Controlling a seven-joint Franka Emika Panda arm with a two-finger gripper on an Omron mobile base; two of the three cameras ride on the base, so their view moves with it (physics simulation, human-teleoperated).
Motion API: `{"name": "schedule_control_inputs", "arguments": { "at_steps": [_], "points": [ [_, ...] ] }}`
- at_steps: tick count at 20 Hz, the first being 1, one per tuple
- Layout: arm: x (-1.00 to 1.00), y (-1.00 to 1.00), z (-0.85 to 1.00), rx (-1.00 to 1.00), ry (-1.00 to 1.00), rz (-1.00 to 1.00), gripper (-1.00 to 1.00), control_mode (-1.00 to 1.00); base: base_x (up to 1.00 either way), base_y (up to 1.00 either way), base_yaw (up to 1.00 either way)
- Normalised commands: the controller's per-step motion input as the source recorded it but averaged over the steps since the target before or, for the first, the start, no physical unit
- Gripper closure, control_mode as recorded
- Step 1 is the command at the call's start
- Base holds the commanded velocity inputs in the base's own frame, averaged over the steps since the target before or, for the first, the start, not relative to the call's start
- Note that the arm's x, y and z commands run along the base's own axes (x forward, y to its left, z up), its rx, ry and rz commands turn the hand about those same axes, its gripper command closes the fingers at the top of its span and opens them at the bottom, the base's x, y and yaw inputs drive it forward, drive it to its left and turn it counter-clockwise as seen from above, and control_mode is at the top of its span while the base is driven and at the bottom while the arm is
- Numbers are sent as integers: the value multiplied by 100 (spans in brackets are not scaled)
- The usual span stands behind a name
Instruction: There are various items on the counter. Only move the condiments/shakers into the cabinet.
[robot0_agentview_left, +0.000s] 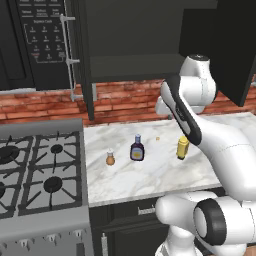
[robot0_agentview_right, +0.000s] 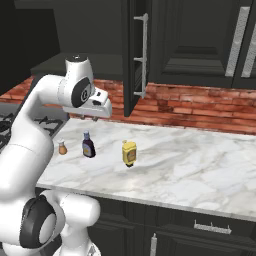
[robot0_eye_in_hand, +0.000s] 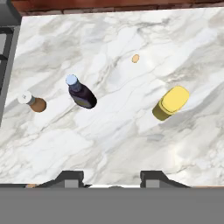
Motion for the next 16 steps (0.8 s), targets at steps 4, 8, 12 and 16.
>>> {"name": "schedule_control_inputs", "arguments": {
  "at_steps": [4, 8, 12, 16],
  "points": [
    [-2, 0, -2, 0, 3, 0, -100, -100, 0, 0, 0],
    [-4, 0, -7, 0, 1, 0, -100, -100, 0, 0, 0],
    [-3, 0, -16, -1, -4, -9, -100, -100, 0, 0, 0],
    [-5, 0, -29, -3, 0, -20, -100, -100, 0, 0, 0]
  ]
}}
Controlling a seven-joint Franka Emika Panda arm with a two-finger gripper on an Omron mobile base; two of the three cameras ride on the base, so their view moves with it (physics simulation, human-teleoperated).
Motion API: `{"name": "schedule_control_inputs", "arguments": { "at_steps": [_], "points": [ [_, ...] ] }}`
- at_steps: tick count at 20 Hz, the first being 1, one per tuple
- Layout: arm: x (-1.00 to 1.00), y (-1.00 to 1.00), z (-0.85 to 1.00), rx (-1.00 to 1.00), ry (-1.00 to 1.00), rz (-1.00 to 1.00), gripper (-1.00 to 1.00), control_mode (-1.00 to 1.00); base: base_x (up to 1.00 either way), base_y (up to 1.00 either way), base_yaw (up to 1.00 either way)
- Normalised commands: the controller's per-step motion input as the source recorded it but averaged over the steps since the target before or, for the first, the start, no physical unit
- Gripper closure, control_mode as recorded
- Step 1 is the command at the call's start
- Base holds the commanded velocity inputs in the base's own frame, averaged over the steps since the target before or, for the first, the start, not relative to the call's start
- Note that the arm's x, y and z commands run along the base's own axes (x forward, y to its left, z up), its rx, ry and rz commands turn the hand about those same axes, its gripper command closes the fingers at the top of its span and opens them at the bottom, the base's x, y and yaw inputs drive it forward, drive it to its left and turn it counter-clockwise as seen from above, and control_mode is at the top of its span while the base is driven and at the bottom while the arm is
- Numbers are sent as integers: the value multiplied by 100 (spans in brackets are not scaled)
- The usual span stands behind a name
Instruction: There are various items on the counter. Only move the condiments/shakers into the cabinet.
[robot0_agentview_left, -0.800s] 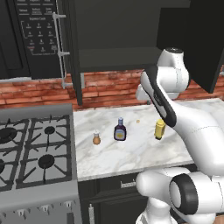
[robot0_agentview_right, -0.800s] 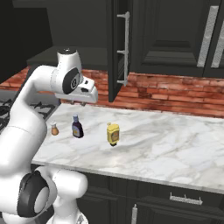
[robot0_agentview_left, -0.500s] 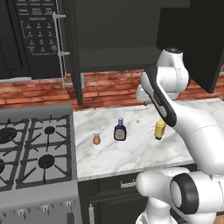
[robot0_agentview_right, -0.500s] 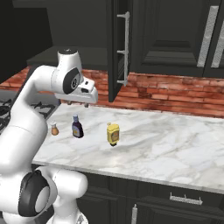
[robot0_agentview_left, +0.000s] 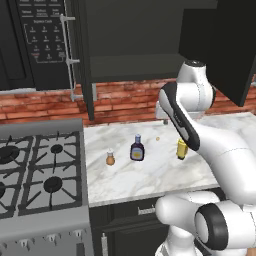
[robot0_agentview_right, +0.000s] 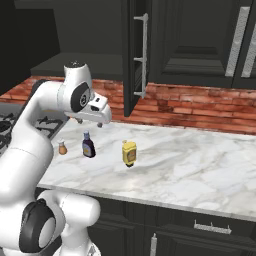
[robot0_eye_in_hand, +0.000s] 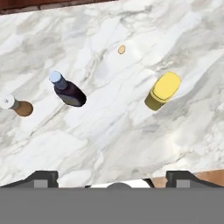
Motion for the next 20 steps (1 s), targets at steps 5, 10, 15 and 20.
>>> {"name": "schedule_control_inputs", "arguments": {
  "at_steps": [5, 10, 15, 20],
  "points": [
    [-24, 0, -28, -5, 0, -15, -100, -100, 0, 0, 0],
    [-54, -3, -12, 0, -5, 0, -100, -100, 0, 0, 0],
    [-94, -30, -33, 0, -12, 0, -100, -100, 0, 0, 0],
    [-65, -41, -25, 0, -13, 0, -100, -100, 0, 0, 0]
  ]
}}
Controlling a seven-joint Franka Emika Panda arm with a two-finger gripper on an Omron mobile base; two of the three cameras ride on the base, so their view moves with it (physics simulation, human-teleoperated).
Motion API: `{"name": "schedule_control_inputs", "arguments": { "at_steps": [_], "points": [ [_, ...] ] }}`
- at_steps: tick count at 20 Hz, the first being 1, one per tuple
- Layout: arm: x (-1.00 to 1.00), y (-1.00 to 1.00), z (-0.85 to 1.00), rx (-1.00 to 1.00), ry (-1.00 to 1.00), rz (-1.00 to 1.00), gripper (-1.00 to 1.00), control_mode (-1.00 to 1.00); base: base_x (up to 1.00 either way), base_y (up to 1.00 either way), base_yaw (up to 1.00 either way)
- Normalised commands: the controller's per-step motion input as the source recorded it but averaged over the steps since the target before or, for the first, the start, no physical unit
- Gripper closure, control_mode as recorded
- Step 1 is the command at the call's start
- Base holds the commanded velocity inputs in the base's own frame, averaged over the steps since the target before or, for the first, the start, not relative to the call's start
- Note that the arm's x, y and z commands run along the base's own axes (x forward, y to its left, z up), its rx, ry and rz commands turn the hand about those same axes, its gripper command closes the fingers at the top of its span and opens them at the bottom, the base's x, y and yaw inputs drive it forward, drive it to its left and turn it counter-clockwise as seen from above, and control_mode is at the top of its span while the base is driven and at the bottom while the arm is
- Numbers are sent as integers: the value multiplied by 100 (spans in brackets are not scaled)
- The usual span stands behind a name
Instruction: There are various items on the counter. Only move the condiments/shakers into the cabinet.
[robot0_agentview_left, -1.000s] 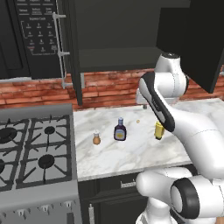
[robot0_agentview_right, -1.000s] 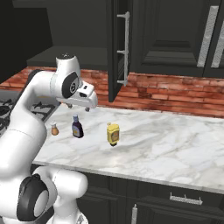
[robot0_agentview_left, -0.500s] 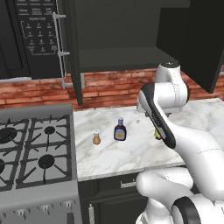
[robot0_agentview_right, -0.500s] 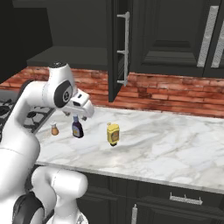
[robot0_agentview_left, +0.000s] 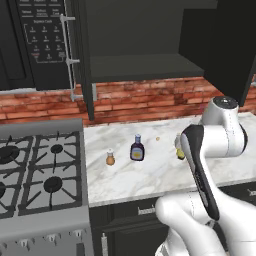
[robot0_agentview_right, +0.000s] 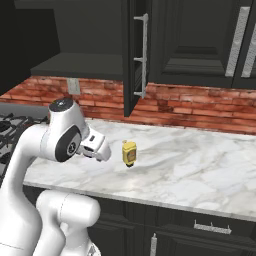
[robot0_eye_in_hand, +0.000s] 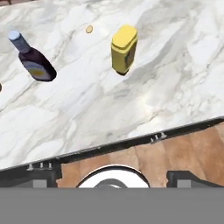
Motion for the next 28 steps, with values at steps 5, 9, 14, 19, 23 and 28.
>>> {"name": "schedule_control_inputs", "arguments": {
  "at_steps": [5, 9, 14, 19, 23, 28],
  "points": [
    [-34, -25, -21, -1, -10, -5, -100, -100, 0, 0, 0],
    [-10, -3, -21, -12, -27, -14, -100, -100, 0, 0, 0],
    [0, 2, -6, -11, -23, -18, -100, -100, 0, 0, 0],
    [21, 13, -7, -11, -11, -8, -100, -100, 0, 0, 0],
    [33, 13, -12, -8, 0, 0, -100, -100, 0, 0, 0],
    [38, 9, -18, -9, 0, 0, -100, -100, 0, 0, 0]
  ]
}}
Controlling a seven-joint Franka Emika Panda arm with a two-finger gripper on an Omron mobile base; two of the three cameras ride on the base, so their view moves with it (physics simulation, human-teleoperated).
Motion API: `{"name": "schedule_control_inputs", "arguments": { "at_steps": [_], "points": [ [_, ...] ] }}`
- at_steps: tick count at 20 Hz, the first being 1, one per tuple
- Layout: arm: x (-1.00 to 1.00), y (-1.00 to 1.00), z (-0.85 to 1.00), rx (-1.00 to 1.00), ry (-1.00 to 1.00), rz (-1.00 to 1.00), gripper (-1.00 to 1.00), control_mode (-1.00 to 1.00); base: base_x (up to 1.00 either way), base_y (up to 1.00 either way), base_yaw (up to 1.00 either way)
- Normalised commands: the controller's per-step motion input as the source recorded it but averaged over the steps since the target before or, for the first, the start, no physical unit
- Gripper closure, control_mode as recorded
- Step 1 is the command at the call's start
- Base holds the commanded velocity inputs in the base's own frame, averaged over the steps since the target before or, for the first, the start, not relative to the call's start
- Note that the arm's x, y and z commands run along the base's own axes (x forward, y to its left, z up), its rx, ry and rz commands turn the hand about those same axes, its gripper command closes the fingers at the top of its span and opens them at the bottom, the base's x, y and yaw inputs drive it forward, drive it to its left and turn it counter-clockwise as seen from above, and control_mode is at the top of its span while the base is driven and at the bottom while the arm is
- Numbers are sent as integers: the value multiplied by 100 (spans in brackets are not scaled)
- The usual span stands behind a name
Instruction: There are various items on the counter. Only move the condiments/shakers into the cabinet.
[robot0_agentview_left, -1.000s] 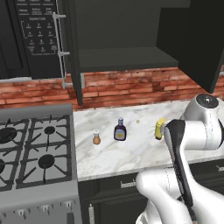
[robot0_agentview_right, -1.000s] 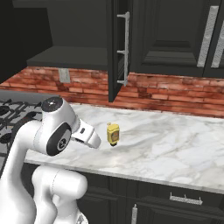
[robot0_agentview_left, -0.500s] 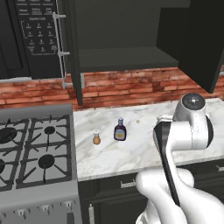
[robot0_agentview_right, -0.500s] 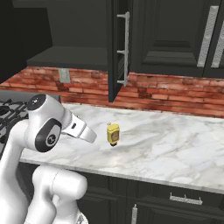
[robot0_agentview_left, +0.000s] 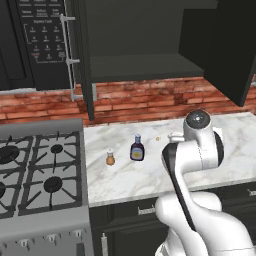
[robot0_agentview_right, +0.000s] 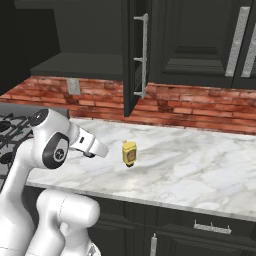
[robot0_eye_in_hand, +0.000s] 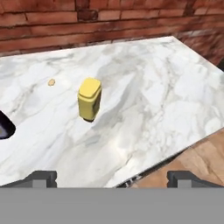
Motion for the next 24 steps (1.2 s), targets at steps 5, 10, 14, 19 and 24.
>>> {"name": "schedule_control_inputs", "arguments": {
  "at_steps": [5, 10, 14, 19, 24],
  "points": [
    [34, 0, -28, -10, 0, 0, -100, -100, 0, 0, 0],
    [14, 0, -15, -5, 3, 0, -100, -100, 0, 0, 0],
    [2, 0, -12, -3, 7, 0, -100, -100, 0, 0, 0],
    [1, 0, -39, -19, -18, 0, -100, -100, 0, 0, 0],
    [44, 0, -36, -6, -12, 0, -100, -100, 0, 0, 0]
  ]
}}
